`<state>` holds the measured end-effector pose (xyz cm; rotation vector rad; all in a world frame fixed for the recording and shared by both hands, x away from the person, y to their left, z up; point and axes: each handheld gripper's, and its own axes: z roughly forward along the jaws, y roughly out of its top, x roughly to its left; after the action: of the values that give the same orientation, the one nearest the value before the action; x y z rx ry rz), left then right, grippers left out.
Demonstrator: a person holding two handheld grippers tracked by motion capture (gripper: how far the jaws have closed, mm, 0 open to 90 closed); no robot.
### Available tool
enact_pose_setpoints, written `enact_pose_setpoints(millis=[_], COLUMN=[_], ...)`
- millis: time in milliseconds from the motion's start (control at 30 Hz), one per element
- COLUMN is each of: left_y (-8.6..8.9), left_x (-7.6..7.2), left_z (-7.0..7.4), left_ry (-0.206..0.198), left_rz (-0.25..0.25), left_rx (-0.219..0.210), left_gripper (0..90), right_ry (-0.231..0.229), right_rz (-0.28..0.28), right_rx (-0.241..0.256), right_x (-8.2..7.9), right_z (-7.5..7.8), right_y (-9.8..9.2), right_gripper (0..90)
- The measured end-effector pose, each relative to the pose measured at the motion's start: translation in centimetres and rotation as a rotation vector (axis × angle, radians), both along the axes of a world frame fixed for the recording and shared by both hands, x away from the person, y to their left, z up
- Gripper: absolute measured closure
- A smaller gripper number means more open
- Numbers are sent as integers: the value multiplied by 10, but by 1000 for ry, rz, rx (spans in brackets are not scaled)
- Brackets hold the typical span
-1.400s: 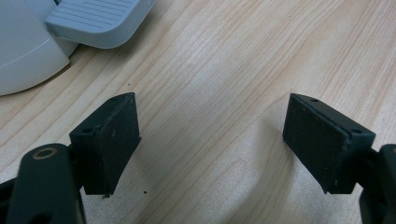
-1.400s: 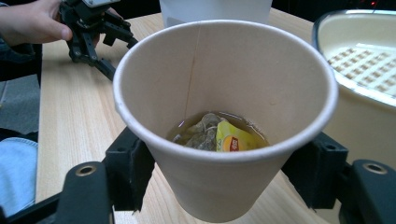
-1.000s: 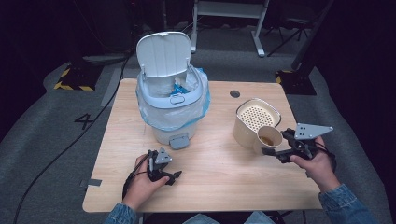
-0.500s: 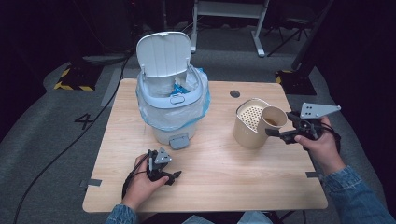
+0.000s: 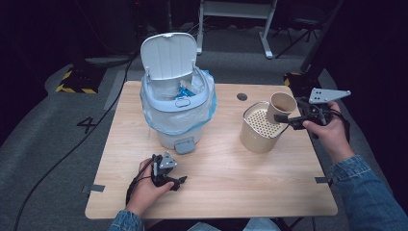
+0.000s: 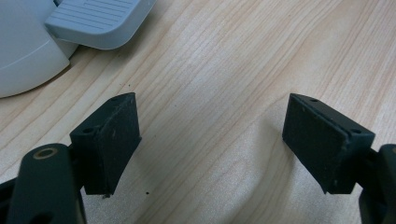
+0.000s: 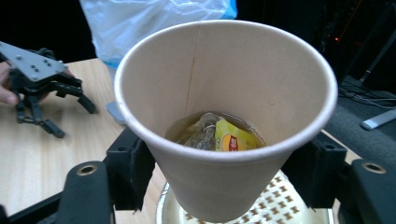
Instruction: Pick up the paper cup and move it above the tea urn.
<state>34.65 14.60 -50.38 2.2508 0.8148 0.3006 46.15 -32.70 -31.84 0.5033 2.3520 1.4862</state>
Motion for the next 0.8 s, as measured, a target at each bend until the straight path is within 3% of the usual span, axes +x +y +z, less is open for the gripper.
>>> enact_pose_setpoints(millis=[167, 400, 800], left_y=[0, 0, 0], left_x=[0, 0, 0], left_z=[0, 0, 0], left_ry=[0, 0, 0], left_rz=[0, 0, 0], left_rx=[0, 1, 1], left_gripper=[191, 191, 192], right_ry=[-30, -39, -41], right_rz=[-15, -41, -60], right_rx=[-20, -33, -37], right_x=[14, 31, 52], right_z=[4, 5, -5], right_y=[-1, -5, -13], right_gripper=[325, 324, 325])
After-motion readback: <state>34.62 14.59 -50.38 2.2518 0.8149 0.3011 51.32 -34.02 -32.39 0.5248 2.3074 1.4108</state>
